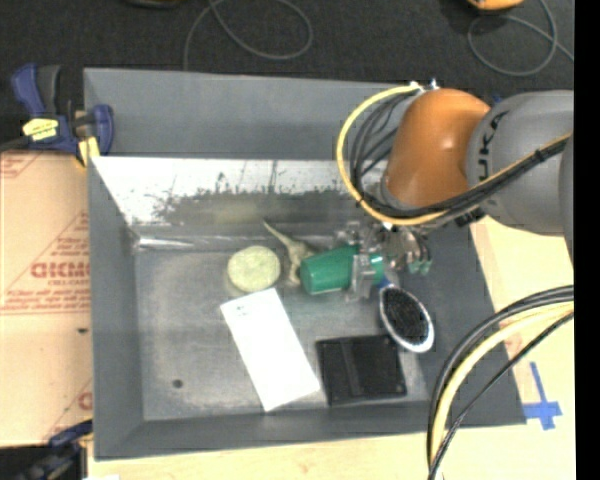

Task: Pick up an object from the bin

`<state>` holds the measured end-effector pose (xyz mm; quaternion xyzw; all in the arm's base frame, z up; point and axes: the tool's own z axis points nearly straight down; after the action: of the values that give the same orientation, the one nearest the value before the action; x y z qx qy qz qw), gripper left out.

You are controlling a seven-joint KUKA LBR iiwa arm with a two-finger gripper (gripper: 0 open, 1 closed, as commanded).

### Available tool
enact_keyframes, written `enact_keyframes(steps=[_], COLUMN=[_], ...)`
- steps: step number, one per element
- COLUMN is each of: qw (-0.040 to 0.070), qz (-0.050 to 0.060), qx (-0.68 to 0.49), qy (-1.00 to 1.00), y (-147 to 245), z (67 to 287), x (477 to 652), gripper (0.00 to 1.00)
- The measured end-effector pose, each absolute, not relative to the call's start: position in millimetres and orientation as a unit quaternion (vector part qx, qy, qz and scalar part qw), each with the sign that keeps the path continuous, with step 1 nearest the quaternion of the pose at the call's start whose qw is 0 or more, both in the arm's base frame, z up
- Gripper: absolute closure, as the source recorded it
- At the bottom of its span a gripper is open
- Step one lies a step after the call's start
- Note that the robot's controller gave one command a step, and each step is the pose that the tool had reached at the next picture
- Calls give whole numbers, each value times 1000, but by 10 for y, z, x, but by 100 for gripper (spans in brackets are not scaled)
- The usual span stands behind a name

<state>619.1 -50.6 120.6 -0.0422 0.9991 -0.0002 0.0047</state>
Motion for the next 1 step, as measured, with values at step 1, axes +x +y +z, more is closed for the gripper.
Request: enact_keyframes(steps=[1], qw=[4], qz=[0], qx=[-42], qy=[999], y=[-507], z=[1254], x=[6189], gripper=[100])
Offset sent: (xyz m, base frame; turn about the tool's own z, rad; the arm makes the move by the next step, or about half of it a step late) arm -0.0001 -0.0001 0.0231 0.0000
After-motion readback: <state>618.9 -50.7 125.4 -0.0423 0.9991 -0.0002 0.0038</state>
